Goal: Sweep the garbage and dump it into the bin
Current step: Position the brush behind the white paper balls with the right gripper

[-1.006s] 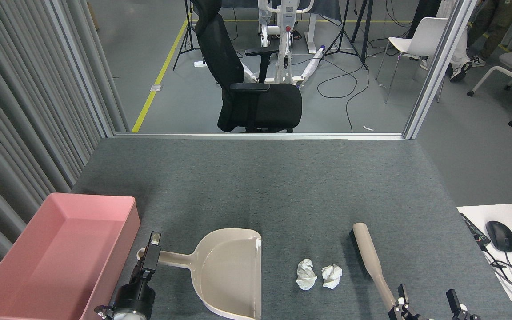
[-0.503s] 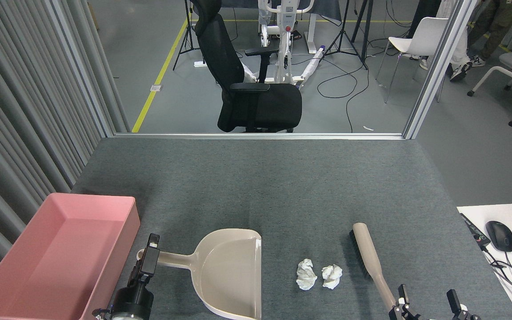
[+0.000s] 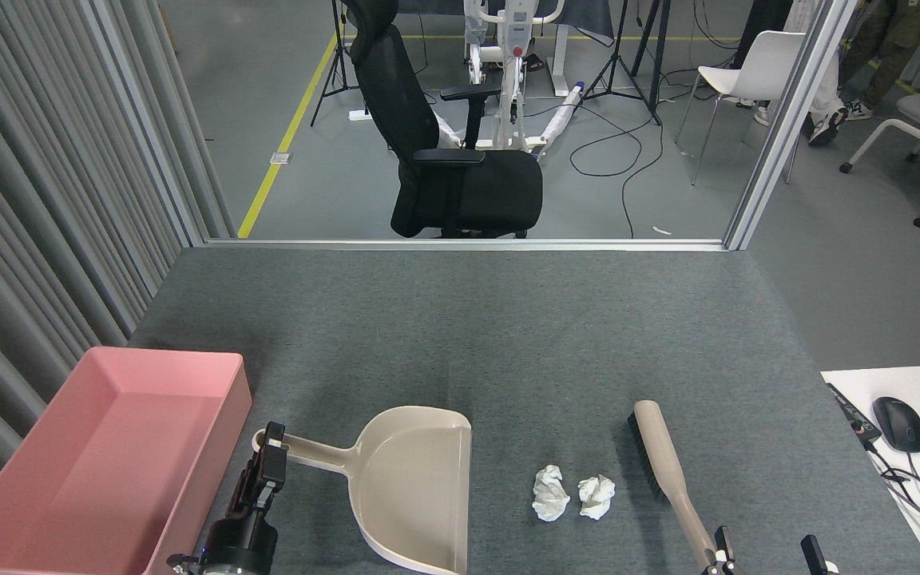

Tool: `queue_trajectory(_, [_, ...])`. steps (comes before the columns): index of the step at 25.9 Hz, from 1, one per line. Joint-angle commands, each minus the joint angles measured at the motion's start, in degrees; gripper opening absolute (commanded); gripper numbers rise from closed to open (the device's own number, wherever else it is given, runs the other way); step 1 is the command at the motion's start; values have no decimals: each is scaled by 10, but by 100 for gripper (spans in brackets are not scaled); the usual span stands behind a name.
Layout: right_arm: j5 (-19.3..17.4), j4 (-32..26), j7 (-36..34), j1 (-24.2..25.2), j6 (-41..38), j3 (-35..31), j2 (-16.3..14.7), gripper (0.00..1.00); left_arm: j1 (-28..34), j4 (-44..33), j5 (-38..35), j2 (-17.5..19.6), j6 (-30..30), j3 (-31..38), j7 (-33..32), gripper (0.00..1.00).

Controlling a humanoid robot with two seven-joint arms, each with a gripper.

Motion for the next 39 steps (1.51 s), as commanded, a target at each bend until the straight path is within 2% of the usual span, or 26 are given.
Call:
queue_trajectory(1, [0, 3, -3, 0, 1, 1, 0, 99, 0, -1, -11, 0, 3, 0, 8, 24])
queue_trajectory(25, [2, 82, -15, -10, 27, 47, 12, 99, 2, -8, -11, 0, 4, 1, 9, 23])
queue_trajectory(33, [7, 115, -12, -59, 26, 46, 27, 99, 2, -7, -11, -2, 4, 1, 10, 23])
queue_trajectory(39, [8, 118, -9, -61, 24, 46, 24, 97, 3, -6, -11, -2, 4, 1, 10, 24])
